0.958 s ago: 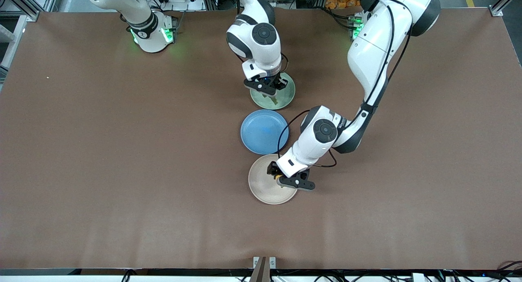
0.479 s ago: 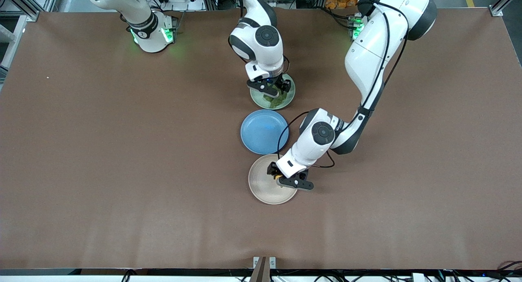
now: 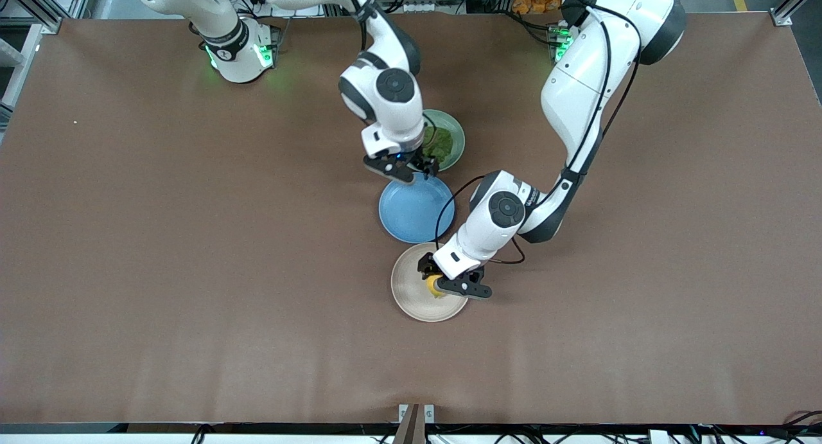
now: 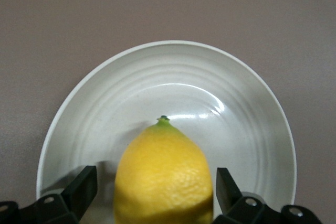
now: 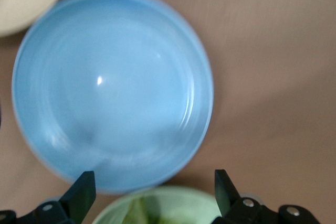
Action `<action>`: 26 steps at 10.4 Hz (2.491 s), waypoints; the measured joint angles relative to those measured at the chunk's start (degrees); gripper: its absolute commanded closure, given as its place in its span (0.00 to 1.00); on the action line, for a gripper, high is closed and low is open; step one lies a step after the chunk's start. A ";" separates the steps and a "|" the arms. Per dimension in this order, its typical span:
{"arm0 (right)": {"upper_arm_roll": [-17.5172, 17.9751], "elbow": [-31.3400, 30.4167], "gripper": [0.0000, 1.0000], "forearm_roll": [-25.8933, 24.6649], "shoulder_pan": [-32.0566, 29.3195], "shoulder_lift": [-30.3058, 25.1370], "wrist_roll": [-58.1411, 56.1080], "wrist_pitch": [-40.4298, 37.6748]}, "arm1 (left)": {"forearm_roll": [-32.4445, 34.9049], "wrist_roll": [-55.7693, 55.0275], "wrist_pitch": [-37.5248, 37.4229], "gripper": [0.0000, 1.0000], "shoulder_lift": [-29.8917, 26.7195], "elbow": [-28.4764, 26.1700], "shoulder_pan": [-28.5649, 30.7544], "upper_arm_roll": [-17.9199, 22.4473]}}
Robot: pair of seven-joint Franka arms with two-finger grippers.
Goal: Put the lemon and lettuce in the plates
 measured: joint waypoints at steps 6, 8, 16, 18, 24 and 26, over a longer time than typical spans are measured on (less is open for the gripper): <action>-0.20 -0.41 0.00 -0.08 -12.72 0.13 -18.44 -0.94 | -0.08 -2.22 -6.69 0.00 -3.18 2.24 2.54 0.54; -0.27 -0.83 0.00 -0.09 -18.53 0.15 -25.44 -1.59 | -0.08 -2.22 -12.95 0.00 -6.36 2.38 5.19 0.52; -1.15 -0.86 0.00 -1.58 -40.74 0.09 -54.67 -1.88 | 0.02 16.06 -30.19 0.00 -13.45 1.37 20.76 1.04; -1.19 -0.88 0.00 -1.60 -46.02 0.08 -62.37 -2.02 | 0.04 20.32 -30.19 0.00 -13.46 0.65 24.78 1.24; -0.39 -4.57 0.00 -1.62 -45.70 -2.06 -65.64 -1.03 | 3.82 21.28 -36.81 0.00 -15.71 0.31 29.51 1.35; 0.13 -9.95 0.00 -1.63 -44.65 -7.26 -65.60 -1.00 | 4.38 21.28 -38.75 0.00 -18.53 -0.96 30.29 1.37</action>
